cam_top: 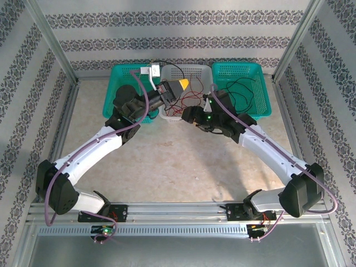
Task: Untangle the cables
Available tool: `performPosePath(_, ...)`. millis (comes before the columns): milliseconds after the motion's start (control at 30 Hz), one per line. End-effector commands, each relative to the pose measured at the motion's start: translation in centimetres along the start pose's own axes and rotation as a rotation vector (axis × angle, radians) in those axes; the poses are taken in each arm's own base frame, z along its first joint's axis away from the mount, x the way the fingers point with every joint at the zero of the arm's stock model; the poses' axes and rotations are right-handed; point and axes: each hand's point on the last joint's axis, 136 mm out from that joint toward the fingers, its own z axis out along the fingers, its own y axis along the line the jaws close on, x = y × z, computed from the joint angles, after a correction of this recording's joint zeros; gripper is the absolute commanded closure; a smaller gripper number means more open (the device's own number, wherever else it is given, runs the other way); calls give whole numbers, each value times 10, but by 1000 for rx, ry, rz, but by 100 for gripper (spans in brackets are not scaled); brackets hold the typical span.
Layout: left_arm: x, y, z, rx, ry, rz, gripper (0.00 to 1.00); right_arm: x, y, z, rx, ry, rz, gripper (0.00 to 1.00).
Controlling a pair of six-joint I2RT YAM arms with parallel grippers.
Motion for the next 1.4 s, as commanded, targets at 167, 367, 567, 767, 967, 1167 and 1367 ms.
performPosePath(167,-24,-8,-6,40,-63,10,100,8,-1,8,-14,16,-3,70)
performPosePath(367,-27,-5,-7,64,-68,-28,100,10,-1,10,-31,20,6,53)
performPosePath(567,-24,-5,-9,80,-72,-39,100,3,12,13,-90,5,33,35)
performPosePath(767,-24,-7,-8,114,-77,-53,100,-6,22,24,-126,-2,74,32)
performPosePath(967,-27,-4,-12,100,-97,-38,100,0,31,31,-124,18,51,52)
performPosePath(1167,-38,3,-16,88,-126,-43,100,5,14,30,-91,18,60,89)
performPosePath(1367,-59,42,-37,-133,-188,-29,100,2,-8,12,-6,-11,18,100)
